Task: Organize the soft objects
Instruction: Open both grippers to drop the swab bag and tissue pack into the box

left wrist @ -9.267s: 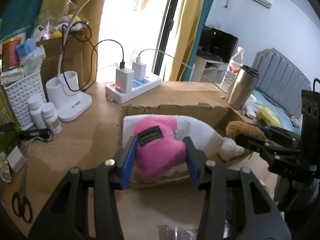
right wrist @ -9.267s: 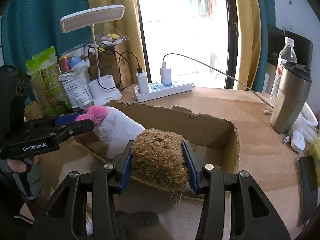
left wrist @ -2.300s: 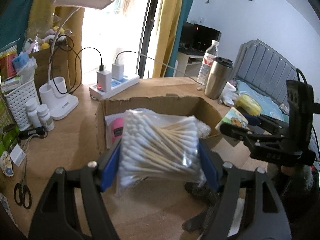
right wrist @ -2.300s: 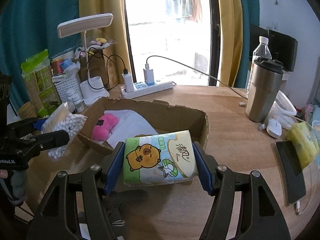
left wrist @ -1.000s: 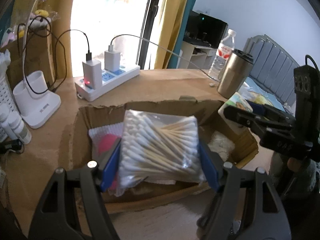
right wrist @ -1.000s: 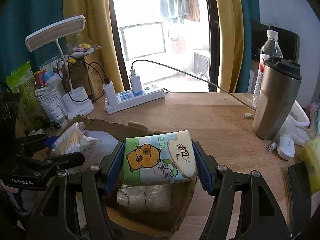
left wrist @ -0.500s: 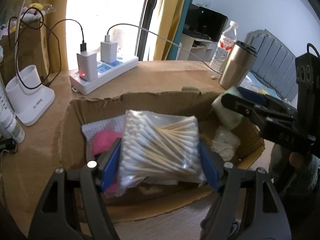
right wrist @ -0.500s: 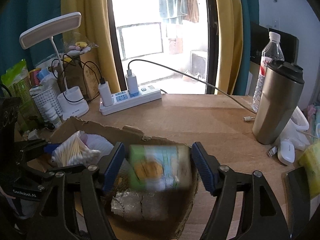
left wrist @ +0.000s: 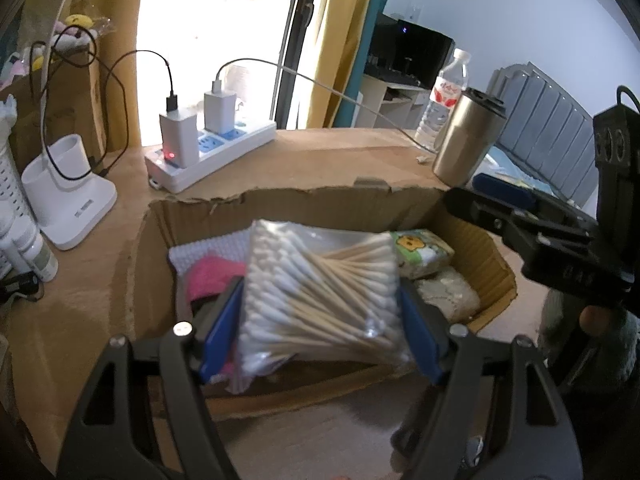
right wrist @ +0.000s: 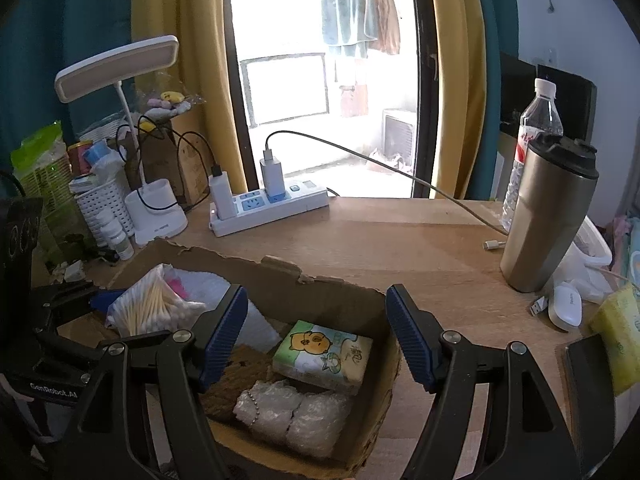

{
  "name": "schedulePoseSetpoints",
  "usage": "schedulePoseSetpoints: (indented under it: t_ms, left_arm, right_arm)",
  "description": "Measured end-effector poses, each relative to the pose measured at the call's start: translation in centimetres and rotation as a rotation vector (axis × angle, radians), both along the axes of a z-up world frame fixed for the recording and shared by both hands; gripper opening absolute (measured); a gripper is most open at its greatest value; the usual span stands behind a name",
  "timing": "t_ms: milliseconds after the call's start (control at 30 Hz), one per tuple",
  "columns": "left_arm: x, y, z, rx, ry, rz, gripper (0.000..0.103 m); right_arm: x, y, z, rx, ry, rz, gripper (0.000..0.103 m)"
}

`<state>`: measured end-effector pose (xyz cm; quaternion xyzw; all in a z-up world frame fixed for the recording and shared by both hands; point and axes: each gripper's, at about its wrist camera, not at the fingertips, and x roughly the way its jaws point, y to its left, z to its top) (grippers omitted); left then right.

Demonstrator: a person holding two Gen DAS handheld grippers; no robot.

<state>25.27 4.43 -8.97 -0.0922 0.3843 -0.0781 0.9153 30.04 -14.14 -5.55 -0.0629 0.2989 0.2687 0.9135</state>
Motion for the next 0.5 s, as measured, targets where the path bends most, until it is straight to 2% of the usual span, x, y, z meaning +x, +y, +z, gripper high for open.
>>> schedulePoseSetpoints:
  t_ms: [500]
  left_arm:
    - [-3.8, -0.4, 2.5, 0.001, -0.07, -0.002, 0.076]
  right_arm:
    - [-3.2, -0.7, 1.8, 0.005, -0.04, 0.008, 0.075]
